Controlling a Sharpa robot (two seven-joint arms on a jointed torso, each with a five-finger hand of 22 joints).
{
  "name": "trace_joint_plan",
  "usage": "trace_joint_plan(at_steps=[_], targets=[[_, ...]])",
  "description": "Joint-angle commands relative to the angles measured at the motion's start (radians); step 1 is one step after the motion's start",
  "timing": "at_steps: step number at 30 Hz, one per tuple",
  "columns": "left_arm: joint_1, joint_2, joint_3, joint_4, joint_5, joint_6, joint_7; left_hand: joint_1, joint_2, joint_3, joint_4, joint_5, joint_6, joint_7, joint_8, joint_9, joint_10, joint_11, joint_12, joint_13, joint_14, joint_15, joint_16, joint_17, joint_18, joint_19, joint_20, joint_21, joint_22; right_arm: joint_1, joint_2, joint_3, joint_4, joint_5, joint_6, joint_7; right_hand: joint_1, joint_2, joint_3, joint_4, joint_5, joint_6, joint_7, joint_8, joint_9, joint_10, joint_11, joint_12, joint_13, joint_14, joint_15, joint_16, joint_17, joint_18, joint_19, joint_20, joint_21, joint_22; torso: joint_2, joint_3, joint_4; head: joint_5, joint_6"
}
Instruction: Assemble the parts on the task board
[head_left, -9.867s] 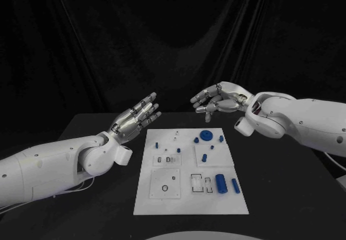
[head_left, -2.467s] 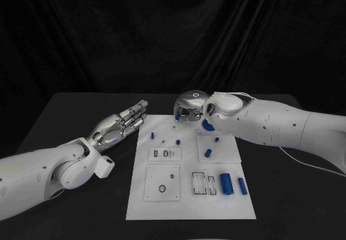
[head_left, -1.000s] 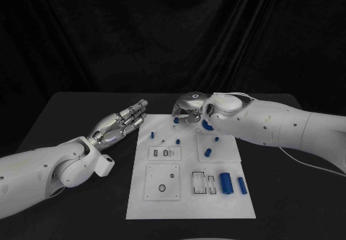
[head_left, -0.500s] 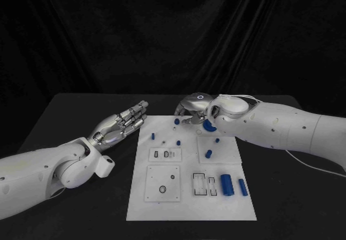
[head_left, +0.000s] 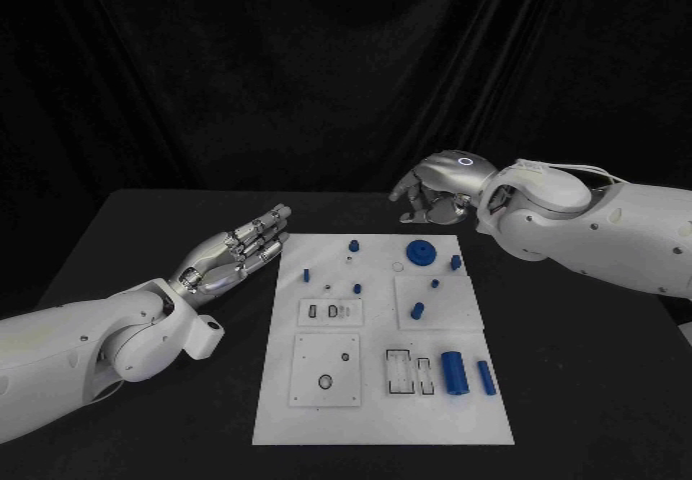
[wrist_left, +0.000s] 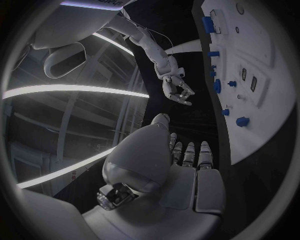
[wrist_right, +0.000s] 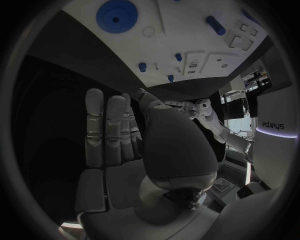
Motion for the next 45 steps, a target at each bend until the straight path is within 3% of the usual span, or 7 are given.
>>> trace_joint_plan(at_steps=[1,4,7,16,24,32,45], targets=[[0.002,0.003,0.001,0.001,-0.004,0.000,0.056,0.012,-0.001,0.004,0.000,0.004,0.003,0.004,0.007,0.002,0.000,0.010,-0.007,-0.001,0.001,-0.001,-0.004,-0.001,0.009,0.003,0.008,-0.003,-0.001,-0.011,-0.030,0.000,0.023,0.016,0.053,-0.090,-0.014,0.011,-0.020,0.016,-0.003,0.007,-0.005,-0.006,0.006,0.139,-0.004,0.327,0.379,0.056,-0.001,0.196,0.269,-0.028,0.048,0.001,0.093,0.122,-0.001,-0.0026,0.0004,0.003,0.003],[0.002,0.003,0.001,0.001,-0.004,0.001,0.056,0.012,-0.001,0.004,0.000,0.004,0.003,0.004,0.007,0.002,0.000,0.010,-0.007,-0.001,0.001,-0.001,-0.004,-0.001,0.009,0.003,0.008,-0.003,-0.001,-0.024,-0.047,0.000,0.026,0.025,0.069,-0.104,-0.040,0.011,-0.048,0.035,-0.005,0.004,-0.001,-0.007,0.011,0.411,-0.008,0.500,0.682,0.161,0.005,0.408,0.581,-0.056,0.116,0.000,0.234,0.289,-0.003,-0.0043,-0.0022,0.009,0.001],[0.002,0.002,0.001,0.001,-0.004,0.003,0.055,0.012,-0.001,0.004,0.000,0.004,0.003,0.004,0.007,0.002,0.000,0.010,-0.007,-0.001,0.001,-0.001,-0.004,-0.001,0.009,0.003,0.008,-0.003,-0.001,-0.044,-0.059,0.000,0.018,0.031,0.084,-0.118,-0.061,0.011,-0.062,0.051,-0.006,0.005,-0.004,-0.006,0.014,0.506,-0.007,0.533,0.765,0.207,0.001,0.472,0.682,-0.074,0.163,0.001,0.310,0.372,-0.003,-0.0047,-0.0043,0.010,0.000],[0.002,0.002,0.001,-0.001,-0.004,0.006,0.052,0.012,-0.002,0.004,0.000,0.004,0.002,0.004,0.007,0.002,0.000,0.010,-0.007,-0.001,0.001,0.000,-0.004,-0.001,0.009,0.003,0.008,-0.003,-0.001,-0.092,-0.051,0.000,-0.026,0.037,0.132,-0.139,-0.133,0.025,-0.084,0.102,0.025,0.019,-0.011,0.001,0.024,0.506,-0.016,0.533,0.765,0.208,-0.012,0.472,0.683,-0.114,0.275,-0.009,0.471,0.549,-0.003,-0.0068,-0.0093,0.010,-0.001],[0.002,0.005,0.000,-0.003,-0.004,0.011,0.048,0.012,-0.002,0.005,0.000,0.004,0.001,0.004,0.006,0.001,0.000,0.011,-0.007,-0.001,0.001,0.001,-0.004,-0.001,0.009,0.003,0.008,-0.003,-0.001,-0.116,-0.027,0.000,-0.058,0.038,0.144,-0.140,-0.090,0.022,-0.066,0.057,0.103,-0.017,-0.018,-0.014,0.021,0.506,-0.022,0.533,0.765,0.208,-0.018,0.472,0.683,-0.122,0.299,-0.016,0.502,0.586,-0.004,-0.0073,-0.0106,0.012,0.000],[0.002,0.005,0.000,-0.004,-0.004,0.012,0.047,0.012,-0.002,0.006,0.000,0.004,0.001,0.003,0.006,0.001,0.000,0.011,-0.007,-0.001,0.001,0.001,-0.004,-0.001,0.009,0.003,0.008,-0.003,-0.001,-0.123,-0.013,0.000,-0.070,0.038,0.119,-0.137,-0.052,0.023,-0.053,0.015,0.096,-0.095,-0.032,-0.013,0.015,0.506,-0.034,0.533,0.765,0.208,-0.027,0.472,0.683,-0.124,0.303,-0.023,0.508,0.596,-0.004,-0.0085,-0.0099,0.012,-0.002],[0.002,0.007,0.000,-0.006,-0.004,0.017,0.047,0.013,-0.002,0.006,0.000,0.005,0.000,0.003,0.006,0.001,0.000,0.011,-0.007,-0.001,0.001,0.001,-0.004,-0.001,0.009,0.003,0.009,-0.003,-0.001,-0.131,0.005,0.000,-0.090,0.038,0.129,-0.142,-0.055,0.027,-0.054,0.011,0.094,-0.123,-0.022,-0.001,0.018,0.506,-0.029,0.533,0.765,0.208,-0.027,0.472,0.683,-0.125,0.306,-0.025,0.511,0.601,-0.005,-0.0091,-0.0082,0.008,-0.001]])
